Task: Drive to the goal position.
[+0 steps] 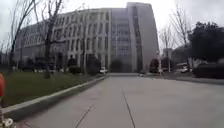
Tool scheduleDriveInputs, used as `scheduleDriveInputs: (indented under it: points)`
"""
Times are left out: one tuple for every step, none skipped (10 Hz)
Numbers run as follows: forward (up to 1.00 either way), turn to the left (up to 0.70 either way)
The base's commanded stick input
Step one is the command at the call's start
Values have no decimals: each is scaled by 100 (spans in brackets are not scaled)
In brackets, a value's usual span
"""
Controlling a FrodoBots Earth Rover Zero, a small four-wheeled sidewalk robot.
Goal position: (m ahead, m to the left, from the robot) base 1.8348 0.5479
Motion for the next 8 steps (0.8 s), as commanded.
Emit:
scheduleDriveInputs:
  points:
    - [70,0]
    - [70,0]
    - [70,0]
    - [70,0]
    - [70,0]
    - [70,0]
    - [70,0]
    - [70,0]
